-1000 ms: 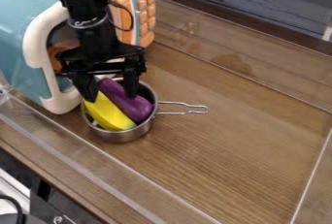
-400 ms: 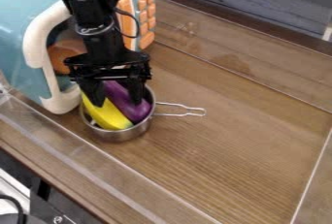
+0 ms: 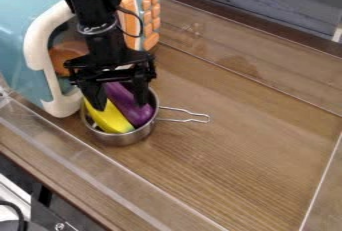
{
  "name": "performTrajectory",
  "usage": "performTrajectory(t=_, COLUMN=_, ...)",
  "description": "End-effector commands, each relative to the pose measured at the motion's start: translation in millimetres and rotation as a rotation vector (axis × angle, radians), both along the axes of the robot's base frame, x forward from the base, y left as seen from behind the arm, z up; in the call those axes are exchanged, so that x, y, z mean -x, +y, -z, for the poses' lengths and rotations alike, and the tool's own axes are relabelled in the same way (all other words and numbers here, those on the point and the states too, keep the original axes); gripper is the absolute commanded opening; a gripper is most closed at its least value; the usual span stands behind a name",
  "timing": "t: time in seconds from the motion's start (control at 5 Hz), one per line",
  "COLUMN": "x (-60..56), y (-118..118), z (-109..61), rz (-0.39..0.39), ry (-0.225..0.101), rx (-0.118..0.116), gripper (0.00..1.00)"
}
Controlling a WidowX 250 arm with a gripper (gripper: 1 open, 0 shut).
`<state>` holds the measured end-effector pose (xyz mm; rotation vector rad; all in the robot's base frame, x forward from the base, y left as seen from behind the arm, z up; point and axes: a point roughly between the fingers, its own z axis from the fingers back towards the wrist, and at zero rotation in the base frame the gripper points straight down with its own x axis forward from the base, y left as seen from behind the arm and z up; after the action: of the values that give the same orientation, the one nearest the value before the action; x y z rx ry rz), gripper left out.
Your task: Remove the eggplant from inside the silver pot and put it on the table
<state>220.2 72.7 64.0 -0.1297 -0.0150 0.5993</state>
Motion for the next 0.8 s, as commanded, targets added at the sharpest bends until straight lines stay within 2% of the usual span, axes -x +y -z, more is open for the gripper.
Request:
performTrajectory(t=0.0, x=-5.8, y=4, z=-7.9, rz=0.079, ry=-0.052, rx=-0.015, gripper=1.00)
performTrajectory(t=0.2, x=-4.6, y=6, z=-2.9, rz=0.157, ry=-0.054, rx=-0.011, gripper=1.00)
performTrajectory(t=0.4, x=-8.9, y=7, z=-2.1, rz=0.097, ry=-0.054, rx=-0.017, gripper=1.00)
performTrajectory(t=0.6, x=-5.9, y=9, z=11.3, rz=0.083, ry=-0.054, rx=-0.023, gripper=1.00)
